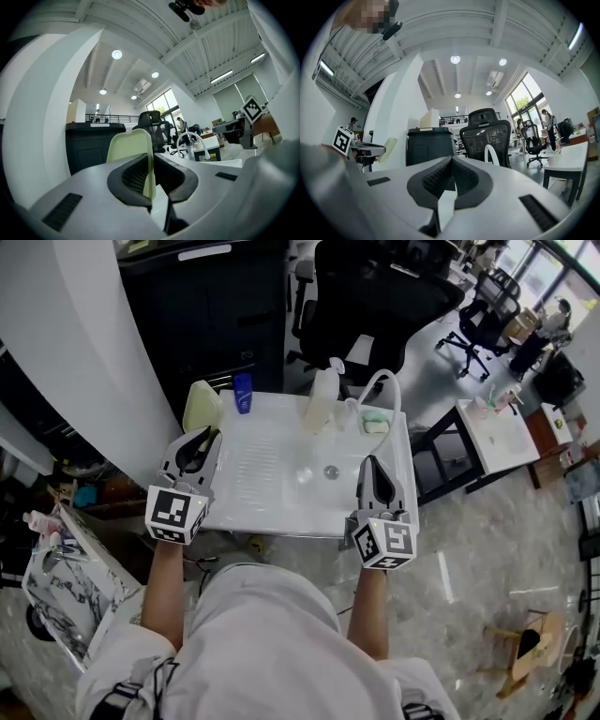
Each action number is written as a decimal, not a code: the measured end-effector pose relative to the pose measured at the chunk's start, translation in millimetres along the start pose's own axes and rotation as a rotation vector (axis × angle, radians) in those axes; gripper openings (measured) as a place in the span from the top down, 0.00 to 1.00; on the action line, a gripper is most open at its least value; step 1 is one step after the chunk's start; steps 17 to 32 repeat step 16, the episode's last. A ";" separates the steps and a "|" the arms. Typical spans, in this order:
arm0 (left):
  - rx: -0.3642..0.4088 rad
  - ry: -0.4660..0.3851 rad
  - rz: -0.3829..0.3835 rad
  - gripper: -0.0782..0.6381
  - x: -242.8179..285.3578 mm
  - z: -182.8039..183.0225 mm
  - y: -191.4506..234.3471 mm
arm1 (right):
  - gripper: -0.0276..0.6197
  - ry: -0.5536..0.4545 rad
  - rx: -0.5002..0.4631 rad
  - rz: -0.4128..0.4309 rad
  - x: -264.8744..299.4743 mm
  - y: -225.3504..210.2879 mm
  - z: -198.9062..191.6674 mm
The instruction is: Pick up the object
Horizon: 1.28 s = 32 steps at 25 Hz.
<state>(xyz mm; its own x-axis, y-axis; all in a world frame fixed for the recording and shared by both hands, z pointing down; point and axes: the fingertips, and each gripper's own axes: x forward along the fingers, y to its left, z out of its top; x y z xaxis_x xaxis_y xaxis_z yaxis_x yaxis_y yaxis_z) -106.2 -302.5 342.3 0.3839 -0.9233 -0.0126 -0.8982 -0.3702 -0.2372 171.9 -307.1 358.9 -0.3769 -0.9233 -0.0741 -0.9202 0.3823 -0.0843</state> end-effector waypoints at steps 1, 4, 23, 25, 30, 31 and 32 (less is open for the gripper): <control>0.000 0.000 0.000 0.82 0.5 -0.4 -0.2 | 0.95 0.000 -0.001 -0.001 0.4 -0.5 -0.3; 0.001 0.002 -0.002 0.82 2.6 -1.9 0.1 | 0.95 0.002 -0.004 -0.002 2.6 -1.4 -1.2; -0.001 0.009 -0.005 0.82 7.7 -7.3 3.0 | 0.95 0.007 0.001 -0.003 9.3 -0.8 -5.2; -0.001 0.009 -0.005 0.82 7.7 -7.3 3.0 | 0.95 0.007 0.001 -0.003 9.3 -0.8 -5.2; -0.001 0.009 -0.005 0.82 7.7 -7.3 3.0 | 0.95 0.007 0.001 -0.003 9.3 -0.8 -5.2; -0.001 0.009 -0.005 0.82 7.7 -7.3 3.0 | 0.95 0.007 0.001 -0.003 9.3 -0.8 -5.2; -0.001 0.009 -0.005 0.82 7.7 -7.3 3.0 | 0.95 0.007 0.001 -0.003 9.3 -0.8 -5.2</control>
